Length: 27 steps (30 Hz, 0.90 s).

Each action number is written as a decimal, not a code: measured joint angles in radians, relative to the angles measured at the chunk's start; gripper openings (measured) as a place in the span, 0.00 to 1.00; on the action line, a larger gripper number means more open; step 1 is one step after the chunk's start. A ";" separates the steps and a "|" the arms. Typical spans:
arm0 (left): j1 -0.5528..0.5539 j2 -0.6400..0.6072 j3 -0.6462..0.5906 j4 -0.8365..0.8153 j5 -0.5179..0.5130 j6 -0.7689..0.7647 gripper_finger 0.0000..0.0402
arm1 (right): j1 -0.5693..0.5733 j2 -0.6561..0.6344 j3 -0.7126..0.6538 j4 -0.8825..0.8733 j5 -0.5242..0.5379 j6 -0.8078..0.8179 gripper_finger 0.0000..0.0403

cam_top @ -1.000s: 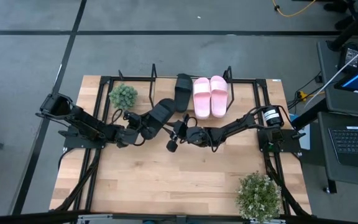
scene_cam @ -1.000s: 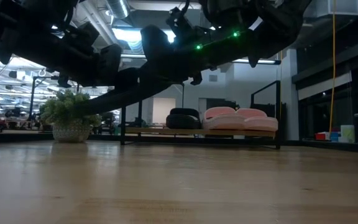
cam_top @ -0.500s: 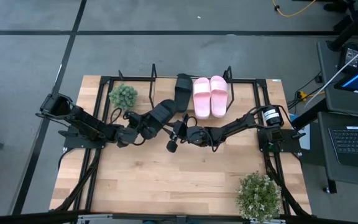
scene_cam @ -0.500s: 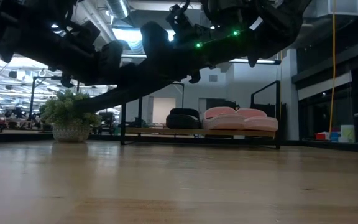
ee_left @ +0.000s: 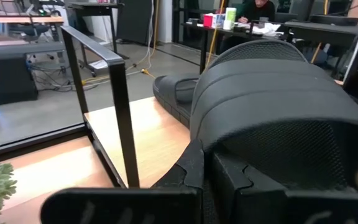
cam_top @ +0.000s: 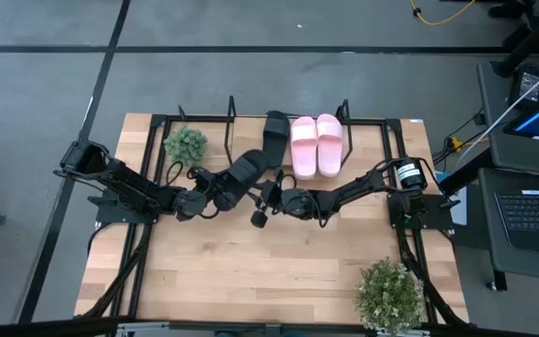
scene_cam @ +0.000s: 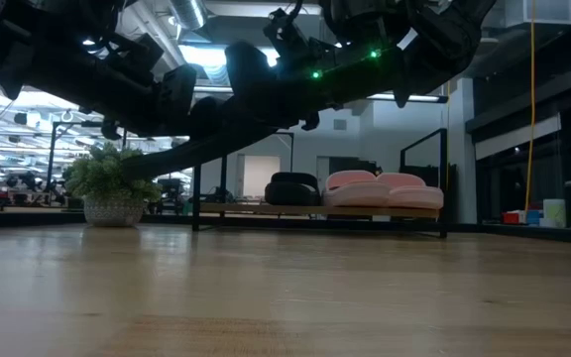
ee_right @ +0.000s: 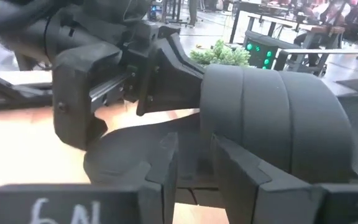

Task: Pick and place slides into the shelf
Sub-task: Put the black slides on the shelf

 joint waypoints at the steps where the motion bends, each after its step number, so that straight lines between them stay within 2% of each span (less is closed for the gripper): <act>1: 0.000 0.000 0.000 0.000 0.008 0.000 0.00 | 0.000 0.000 0.000 -0.001 0.000 -0.016 0.25; 6: 0.000 0.000 0.000 -0.001 0.049 0.001 0.00 | 0.000 0.000 0.000 0.001 -0.001 -0.038 0.25; 16: -0.013 0.000 0.001 -0.014 0.041 0.001 0.00 | 0.054 0.000 0.000 0.009 0.009 -0.015 0.25; 24: 0.022 0.007 0.003 -0.003 0.032 -0.076 0.00 | 0.126 0.000 0.001 0.013 0.208 -0.142 0.20; 27: 0.038 0.034 0.003 0.062 0.024 -0.074 0.00 | 0.153 0.000 0.001 0.008 0.272 -0.189 0.18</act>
